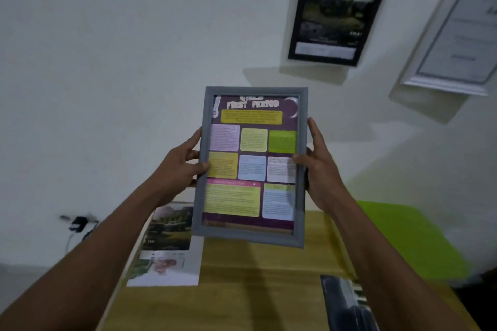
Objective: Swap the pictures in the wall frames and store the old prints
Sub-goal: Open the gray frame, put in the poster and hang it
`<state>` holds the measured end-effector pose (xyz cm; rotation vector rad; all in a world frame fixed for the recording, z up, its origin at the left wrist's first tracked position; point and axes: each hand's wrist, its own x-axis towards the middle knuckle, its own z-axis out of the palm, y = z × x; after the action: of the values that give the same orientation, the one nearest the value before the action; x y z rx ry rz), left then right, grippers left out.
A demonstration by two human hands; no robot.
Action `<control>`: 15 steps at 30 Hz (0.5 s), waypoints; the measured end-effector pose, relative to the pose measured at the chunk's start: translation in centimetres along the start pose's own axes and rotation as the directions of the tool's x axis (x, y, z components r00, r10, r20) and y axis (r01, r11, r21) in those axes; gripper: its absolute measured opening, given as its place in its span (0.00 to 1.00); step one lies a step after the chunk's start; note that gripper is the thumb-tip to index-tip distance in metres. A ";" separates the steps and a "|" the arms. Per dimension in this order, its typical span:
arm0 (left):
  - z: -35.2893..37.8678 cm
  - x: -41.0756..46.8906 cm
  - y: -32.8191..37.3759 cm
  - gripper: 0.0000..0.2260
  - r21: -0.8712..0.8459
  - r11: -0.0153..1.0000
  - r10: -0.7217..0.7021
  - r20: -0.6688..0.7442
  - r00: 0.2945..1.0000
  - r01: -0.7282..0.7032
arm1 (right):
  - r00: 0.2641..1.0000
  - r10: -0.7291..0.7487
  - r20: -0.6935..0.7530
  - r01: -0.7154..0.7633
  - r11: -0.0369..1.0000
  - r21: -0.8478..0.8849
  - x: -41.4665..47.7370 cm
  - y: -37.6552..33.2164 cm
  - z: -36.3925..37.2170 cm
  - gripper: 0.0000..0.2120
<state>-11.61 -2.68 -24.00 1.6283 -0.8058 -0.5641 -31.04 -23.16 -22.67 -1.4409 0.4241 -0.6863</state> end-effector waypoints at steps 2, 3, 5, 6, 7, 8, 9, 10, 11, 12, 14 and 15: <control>-2.2 0.2 1.3 0.35 -0.003 0.999 0.040 -0.029 0.999 -0.040 | 0.998 -0.043 0.053 0.044 0.999 -0.003 1.4 -1.5 1.8 0.38; -3.4 0.4 1.9 0.35 0.005 0.998 0.064 -0.047 0.997 -0.064 | 0.995 -0.067 0.078 0.068 0.998 -0.012 2.1 -2.3 2.7 0.38; -5.9 0.9 3.0 0.36 0.029 0.993 0.118 -0.081 0.990 -0.116 | 0.987 -0.110 0.116 0.116 0.992 -0.049 3.2 -3.6 4.9 0.39; -7.2 1.3 3.6 0.36 0.039 0.990 0.142 -0.090 0.986 -0.139 | 0.984 -0.129 0.122 0.138 0.988 -0.071 3.7 -4.3 6.1 0.41; -8.6 1.8 4.2 0.36 0.047 0.986 0.164 -0.089 0.982 -0.160 | 0.981 -0.146 0.124 0.158 0.983 -0.090 4.2 -4.8 7.3 0.42; -10.0 2.2 4.7 0.37 0.051 0.983 0.182 -0.085 0.980 -0.178 | 0.979 -0.161 0.126 0.175 0.979 -0.107 4.7 -5.4 8.5 0.43; -11.3 2.6 5.2 0.37 0.052 0.979 0.201 -0.081 0.976 -0.197 | 0.976 -0.177 0.129 0.193 0.974 -0.122 5.3 -6.0 9.8 0.44; -12.6 3.1 5.7 0.38 0.054 0.975 0.220 -0.084 0.972 -0.216 | 0.972 -0.196 0.131 0.213 0.968 -0.135 5.9 -6.6 10.9 0.45; -13.9 3.5 6.4 0.38 0.058 0.969 0.243 -0.089 0.966 -0.238 | 0.967 -0.218 0.131 0.236 0.961 -0.147 6.6 -7.3 12.1 0.45; -15.3 4.1 7.0 0.39 0.070 0.964 0.263 -0.095 0.960 -0.258 | 0.962 -0.240 0.130 0.259 0.953 -0.156 7.4 -8.0 13.2 0.46; -17.9 5.3 8.4 0.40 0.102 0.951 0.303 -0.096 0.948 -0.293 | 0.951 -0.281 0.130 0.301 0.938 -0.171 9.0 -9.2 15.3 0.47; -19.0 6.1 9.2 0.40 0.110 0.944 0.320 -0.092 0.943 -0.310 | 0.944 -0.303 0.129 0.322 0.931 -0.173 9.7 -9.9 16.2 0.47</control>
<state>4.46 4.13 -10.67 1.5590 -0.9997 -0.2101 -15.04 -17.21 -9.86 -1.7409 0.1845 -0.8402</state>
